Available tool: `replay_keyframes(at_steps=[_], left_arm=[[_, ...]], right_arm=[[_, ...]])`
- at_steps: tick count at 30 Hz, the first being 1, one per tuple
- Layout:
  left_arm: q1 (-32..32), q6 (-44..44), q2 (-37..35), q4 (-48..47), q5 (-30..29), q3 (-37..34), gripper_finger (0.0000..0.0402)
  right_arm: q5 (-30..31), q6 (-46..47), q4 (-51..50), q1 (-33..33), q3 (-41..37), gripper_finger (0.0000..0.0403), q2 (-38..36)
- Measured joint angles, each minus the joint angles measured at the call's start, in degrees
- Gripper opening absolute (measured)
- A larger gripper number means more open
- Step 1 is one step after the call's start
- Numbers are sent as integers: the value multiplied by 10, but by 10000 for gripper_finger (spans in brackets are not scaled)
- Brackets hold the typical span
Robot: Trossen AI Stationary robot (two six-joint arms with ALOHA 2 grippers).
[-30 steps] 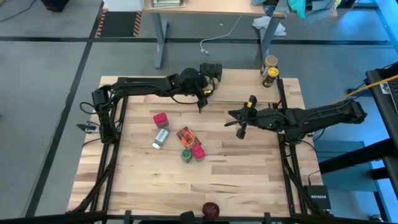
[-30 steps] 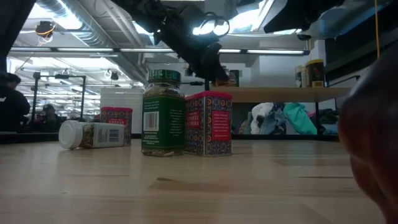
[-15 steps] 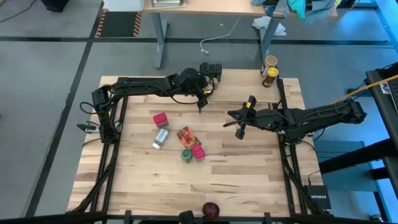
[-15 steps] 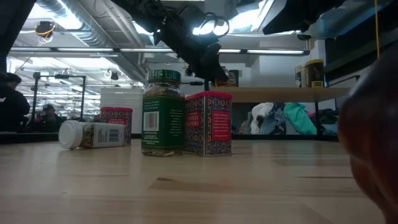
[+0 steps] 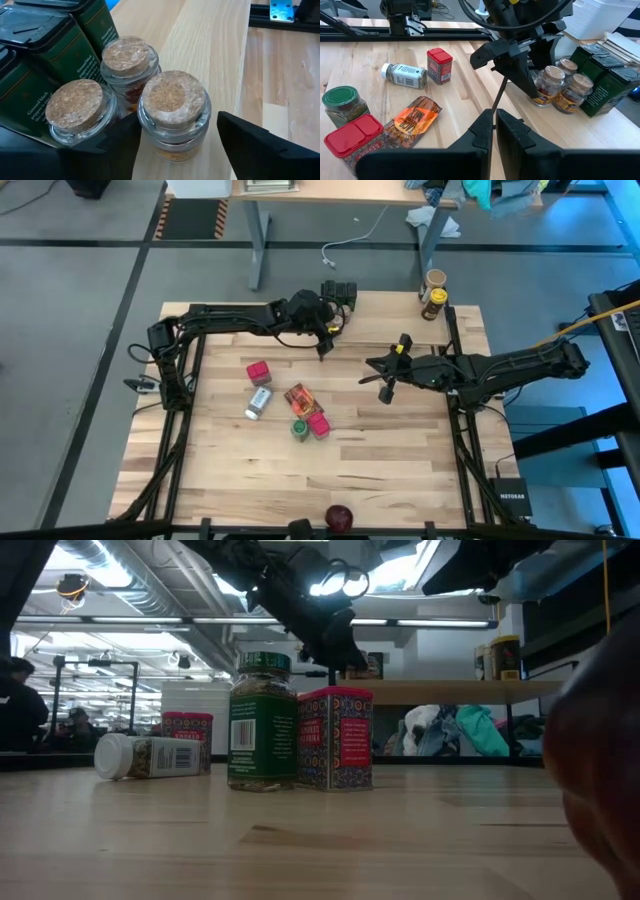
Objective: Shelf spices
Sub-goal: Put the bottom transparent seasoning bottle on the shelf, then put the green seasoning bottle on the shelf
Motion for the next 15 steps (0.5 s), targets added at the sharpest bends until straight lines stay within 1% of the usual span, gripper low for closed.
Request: replay_keyframes(at_steps=[4,10,15], left_arm=[[0,-2,-16,-8,-3,-2,253],[-3,3,-51,-18,-32,-3,252],[-4,5,-89,-29,-34,-3,252]], right_arm=[[0,0,0,0,0,28,0],[0,0,5,0,0,28,0],[0,0,5,0,0,28,0]])
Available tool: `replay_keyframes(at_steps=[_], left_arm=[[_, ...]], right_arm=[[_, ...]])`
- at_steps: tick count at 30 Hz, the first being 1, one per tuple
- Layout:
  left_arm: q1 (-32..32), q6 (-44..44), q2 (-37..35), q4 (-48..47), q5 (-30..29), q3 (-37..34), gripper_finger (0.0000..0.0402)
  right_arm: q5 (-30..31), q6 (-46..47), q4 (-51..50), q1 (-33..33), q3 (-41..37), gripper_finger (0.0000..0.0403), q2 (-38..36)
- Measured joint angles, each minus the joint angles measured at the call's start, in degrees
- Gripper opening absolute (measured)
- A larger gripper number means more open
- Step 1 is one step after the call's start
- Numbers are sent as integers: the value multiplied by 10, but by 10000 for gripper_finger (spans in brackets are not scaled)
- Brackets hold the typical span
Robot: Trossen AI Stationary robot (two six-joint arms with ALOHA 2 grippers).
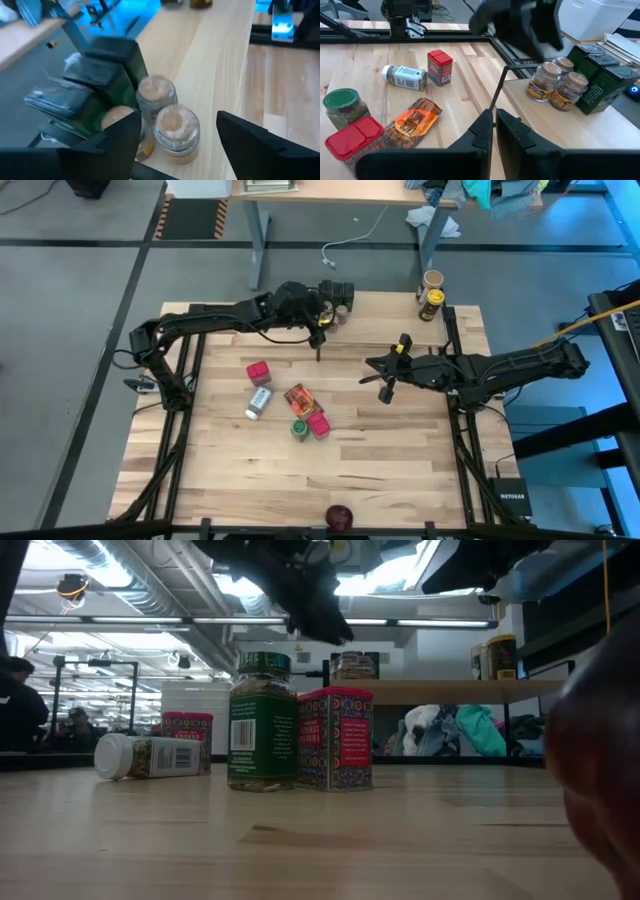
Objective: Shelf spices
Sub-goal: Put the green seasoning bottle on the shelf
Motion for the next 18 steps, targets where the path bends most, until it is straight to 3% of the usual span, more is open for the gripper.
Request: replay_keyframes(at_steps=[11,14,18], left_arm=[[-27,45,-95,-53,-21,-5,251],[-51,44,-141,-67,-19,-48,251],[-73,27,-222,-26,-36,-161,251]], right_arm=[[0,-11,25,0,0,28,32],[4,-35,67,0,0,28,69],[9,-66,136,-12,0,28,121]])
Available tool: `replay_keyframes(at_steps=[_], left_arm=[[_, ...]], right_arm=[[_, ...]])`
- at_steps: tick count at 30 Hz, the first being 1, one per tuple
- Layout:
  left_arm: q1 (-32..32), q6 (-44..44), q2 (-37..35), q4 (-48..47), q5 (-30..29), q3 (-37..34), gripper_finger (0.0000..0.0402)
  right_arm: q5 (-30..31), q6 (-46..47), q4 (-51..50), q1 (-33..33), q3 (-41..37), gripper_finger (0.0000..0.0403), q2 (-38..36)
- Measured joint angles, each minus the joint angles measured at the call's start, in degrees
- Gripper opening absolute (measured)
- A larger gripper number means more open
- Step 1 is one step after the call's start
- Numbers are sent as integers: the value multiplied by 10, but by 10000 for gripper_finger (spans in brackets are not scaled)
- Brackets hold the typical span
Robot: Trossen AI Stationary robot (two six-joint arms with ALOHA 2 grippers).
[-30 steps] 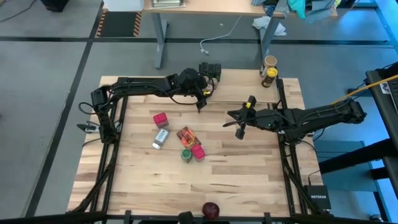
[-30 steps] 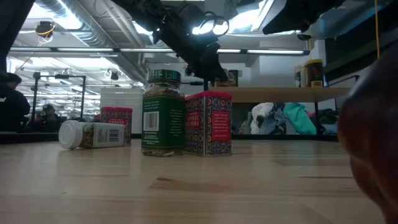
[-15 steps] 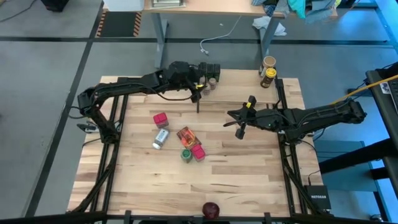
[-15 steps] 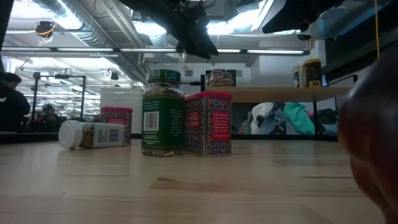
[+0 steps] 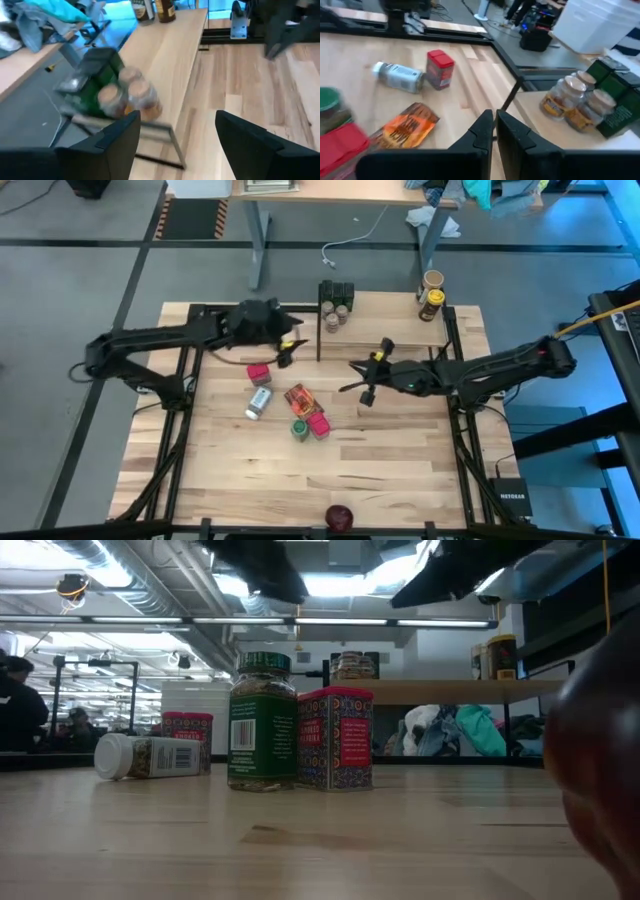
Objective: Shelf spices
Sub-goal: Put the green seasoning bottle on the shelf
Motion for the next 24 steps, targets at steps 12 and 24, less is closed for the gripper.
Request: replay_keyframes(at_steps=[12,24], left_arm=[[-30,-59,-259,219,-16,-314,251],[-45,-129,-310,146,-10,-320,251]], right_arm=[[-124,7,124,-147,0,28,111],[-146,21,201,-78,0,28,103]])
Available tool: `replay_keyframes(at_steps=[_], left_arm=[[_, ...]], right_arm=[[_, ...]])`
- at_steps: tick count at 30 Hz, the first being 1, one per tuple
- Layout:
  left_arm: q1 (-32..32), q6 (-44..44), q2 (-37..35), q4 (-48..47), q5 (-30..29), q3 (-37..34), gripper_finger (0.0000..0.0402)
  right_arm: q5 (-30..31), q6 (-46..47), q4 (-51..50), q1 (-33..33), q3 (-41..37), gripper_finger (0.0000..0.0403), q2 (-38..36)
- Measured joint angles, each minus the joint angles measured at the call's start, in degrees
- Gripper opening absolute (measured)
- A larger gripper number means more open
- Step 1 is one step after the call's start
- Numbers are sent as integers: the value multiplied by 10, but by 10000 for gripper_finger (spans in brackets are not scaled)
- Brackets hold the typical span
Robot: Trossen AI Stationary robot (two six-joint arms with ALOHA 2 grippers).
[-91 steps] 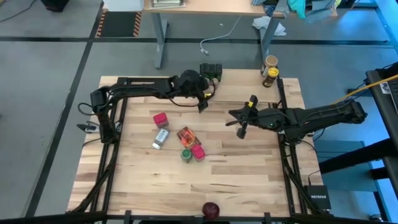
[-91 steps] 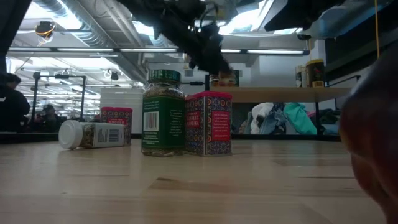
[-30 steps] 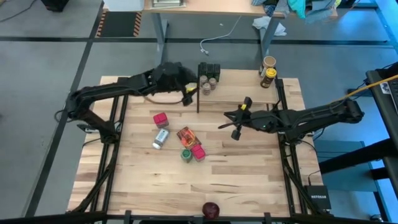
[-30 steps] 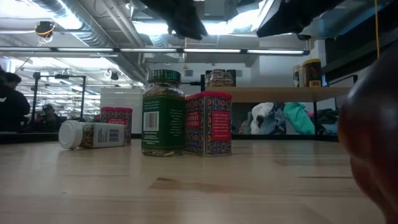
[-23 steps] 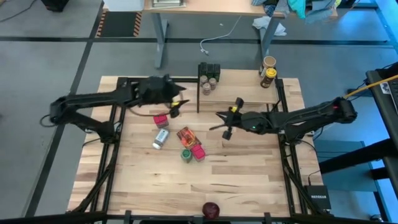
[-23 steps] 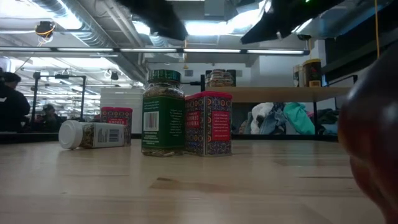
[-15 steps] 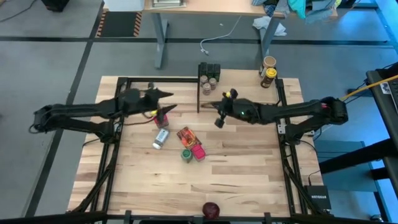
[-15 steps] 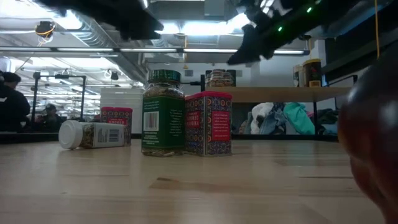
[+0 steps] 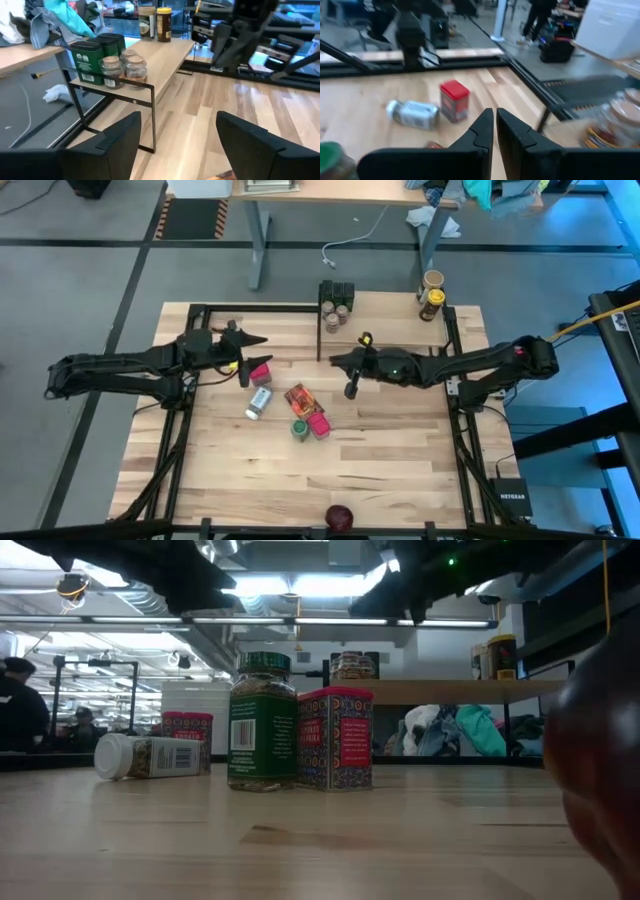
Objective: Shelf spices
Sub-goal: Put the green seasoning bottle on the shelf
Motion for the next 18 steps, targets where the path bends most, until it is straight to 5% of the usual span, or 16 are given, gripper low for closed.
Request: replay_keyframes(at_steps=[8,18], left_arm=[[-1,-3,9,12,-1,0,251],[-1,-6,9,8,-1,0,251]], right_arm=[[1,-18,85,15,0,28,0],[16,-4,51,15,0,28,1]])
